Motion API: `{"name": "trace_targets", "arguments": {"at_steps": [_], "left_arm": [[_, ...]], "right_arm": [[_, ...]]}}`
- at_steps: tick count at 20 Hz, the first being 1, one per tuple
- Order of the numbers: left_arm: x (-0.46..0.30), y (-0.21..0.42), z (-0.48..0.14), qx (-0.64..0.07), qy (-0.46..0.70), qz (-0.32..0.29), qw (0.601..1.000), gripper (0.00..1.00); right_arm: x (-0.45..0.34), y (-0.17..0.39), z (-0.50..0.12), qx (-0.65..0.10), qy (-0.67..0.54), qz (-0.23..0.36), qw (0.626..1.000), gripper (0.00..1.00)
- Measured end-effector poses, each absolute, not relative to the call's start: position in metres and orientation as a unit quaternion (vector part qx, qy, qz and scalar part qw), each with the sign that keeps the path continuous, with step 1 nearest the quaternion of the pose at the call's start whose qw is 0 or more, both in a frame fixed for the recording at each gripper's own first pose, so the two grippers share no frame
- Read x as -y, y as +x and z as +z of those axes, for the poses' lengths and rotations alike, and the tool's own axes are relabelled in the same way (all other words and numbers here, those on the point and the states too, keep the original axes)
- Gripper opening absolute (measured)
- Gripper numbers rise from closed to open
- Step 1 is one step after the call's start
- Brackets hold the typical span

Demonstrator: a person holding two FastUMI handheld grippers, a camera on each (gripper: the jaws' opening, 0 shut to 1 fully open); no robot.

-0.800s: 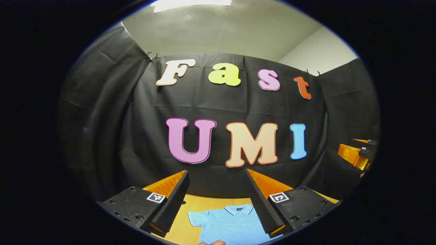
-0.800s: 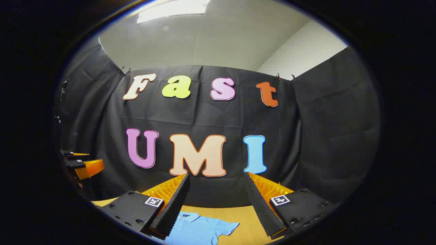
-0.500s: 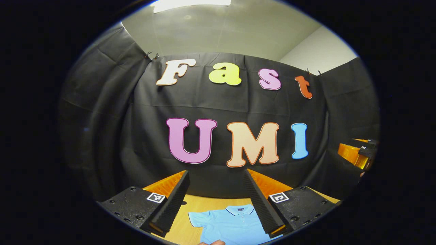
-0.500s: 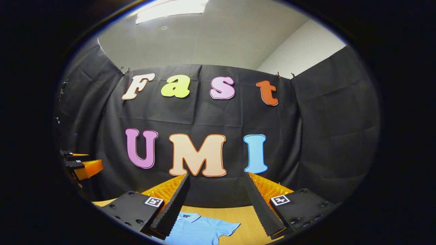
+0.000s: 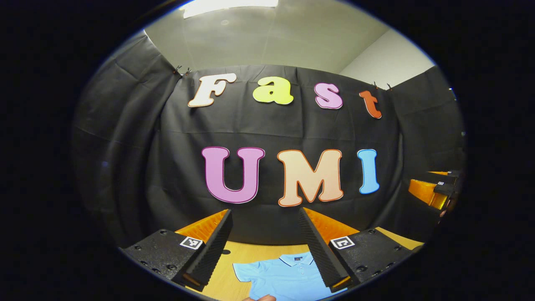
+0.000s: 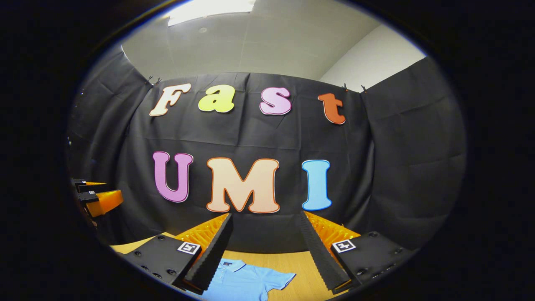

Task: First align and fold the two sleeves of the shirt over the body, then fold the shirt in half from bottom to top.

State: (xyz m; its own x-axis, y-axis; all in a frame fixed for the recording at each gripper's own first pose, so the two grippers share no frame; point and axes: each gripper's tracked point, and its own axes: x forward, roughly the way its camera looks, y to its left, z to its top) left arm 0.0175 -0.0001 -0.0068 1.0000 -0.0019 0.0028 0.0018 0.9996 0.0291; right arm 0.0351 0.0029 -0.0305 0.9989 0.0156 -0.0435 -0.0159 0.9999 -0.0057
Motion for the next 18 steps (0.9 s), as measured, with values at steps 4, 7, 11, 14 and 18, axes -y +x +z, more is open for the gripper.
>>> {"name": "trace_targets", "arguments": {"at_steps": [4, 7, 11, 14, 18], "left_arm": [[-0.002, 0.021, -0.017, -0.009, 0.013, 0.008, 1.000, 0.94], [-0.002, 0.022, -0.022, -0.012, 0.017, 0.019, 1.000, 0.94], [-0.001, 0.022, -0.030, -0.018, 0.029, 0.036, 0.999, 0.94], [0.004, 0.022, -0.039, -0.022, 0.025, 0.051, 0.998, 0.94], [0.005, 0.019, -0.052, -0.033, 0.024, 0.078, 0.996, 0.95]], "right_arm": [[-0.001, 0.051, -0.061, -0.042, -0.013, 0.027, 0.999, 1.00], [0.003, 0.068, -0.091, -0.057, -0.032, 0.047, 0.997, 0.99], [0.007, 0.092, -0.149, -0.095, -0.050, 0.087, 0.990, 0.98], [0.022, 0.110, -0.195, -0.123, -0.061, 0.103, 0.985, 0.98], [0.045, 0.133, -0.255, -0.163, -0.068, 0.108, 0.978, 0.99]]}}
